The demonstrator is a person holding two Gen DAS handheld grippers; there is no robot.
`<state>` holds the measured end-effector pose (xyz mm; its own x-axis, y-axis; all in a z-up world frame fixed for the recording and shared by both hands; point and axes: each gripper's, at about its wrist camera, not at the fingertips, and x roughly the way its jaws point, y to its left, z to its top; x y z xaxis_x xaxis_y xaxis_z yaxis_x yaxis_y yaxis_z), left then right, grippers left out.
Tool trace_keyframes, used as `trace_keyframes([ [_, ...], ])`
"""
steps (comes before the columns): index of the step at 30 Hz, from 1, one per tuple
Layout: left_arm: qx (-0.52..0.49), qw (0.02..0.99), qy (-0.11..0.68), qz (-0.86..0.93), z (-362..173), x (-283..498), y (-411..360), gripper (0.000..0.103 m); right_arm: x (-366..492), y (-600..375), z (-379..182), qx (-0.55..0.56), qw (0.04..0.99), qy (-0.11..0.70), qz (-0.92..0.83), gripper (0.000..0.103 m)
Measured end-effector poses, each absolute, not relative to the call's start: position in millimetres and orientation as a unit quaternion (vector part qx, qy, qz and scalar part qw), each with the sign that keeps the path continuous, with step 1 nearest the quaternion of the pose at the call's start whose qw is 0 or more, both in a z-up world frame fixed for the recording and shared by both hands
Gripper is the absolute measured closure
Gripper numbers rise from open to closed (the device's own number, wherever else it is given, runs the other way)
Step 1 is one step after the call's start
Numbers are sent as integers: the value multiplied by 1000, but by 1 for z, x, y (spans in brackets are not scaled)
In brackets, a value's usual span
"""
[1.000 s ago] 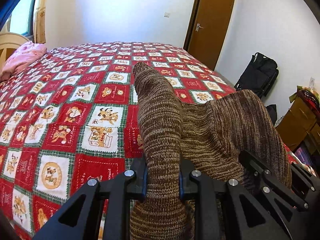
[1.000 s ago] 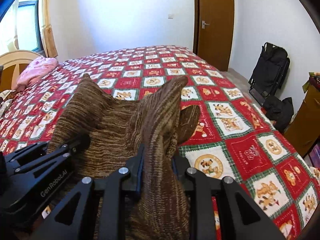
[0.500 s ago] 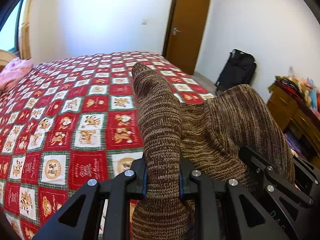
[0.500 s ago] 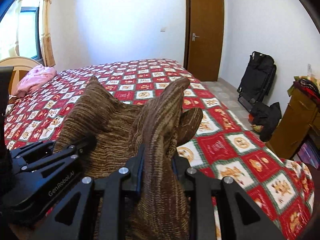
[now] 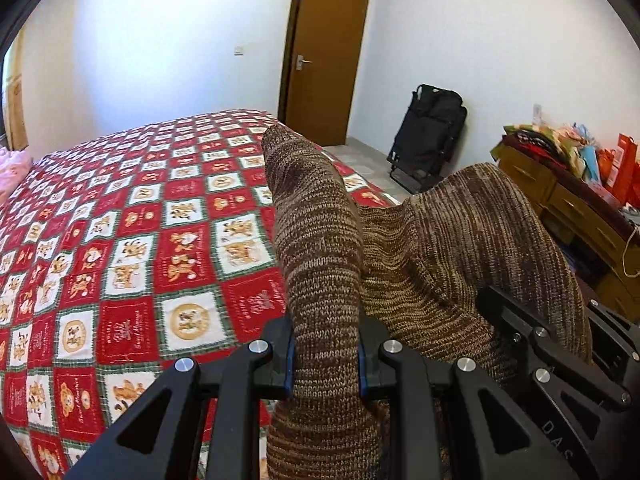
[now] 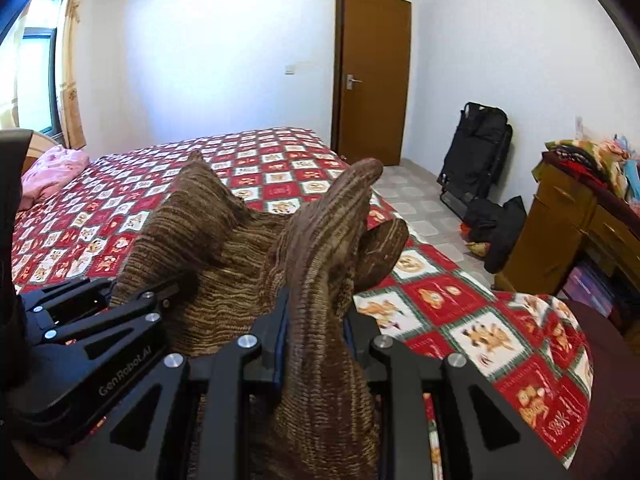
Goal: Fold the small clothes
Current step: 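Hold the folded sweater raised with both grippers and carry it along the bed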
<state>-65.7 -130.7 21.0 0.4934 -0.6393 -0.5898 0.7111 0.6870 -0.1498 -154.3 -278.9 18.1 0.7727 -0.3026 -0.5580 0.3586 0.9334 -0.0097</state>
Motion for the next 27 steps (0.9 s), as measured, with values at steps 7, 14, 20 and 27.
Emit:
trace_keyframes([
  [7,80,857,312,-403,21,-84,-149,81,-176,-295,16,65,937,285,-193,78],
  [14,101,852,298,-419,27,-101,-171,81,-191,-309,21,80,935,272,-215,78],
  [20,107,848,295,-428,28,-102,-185,81,-200,-323,21,90,933,266,-226,78],
  [27,124,843,295,-432,22,-106,-203,81,-206,-339,17,108,930,263,-234,78],
])
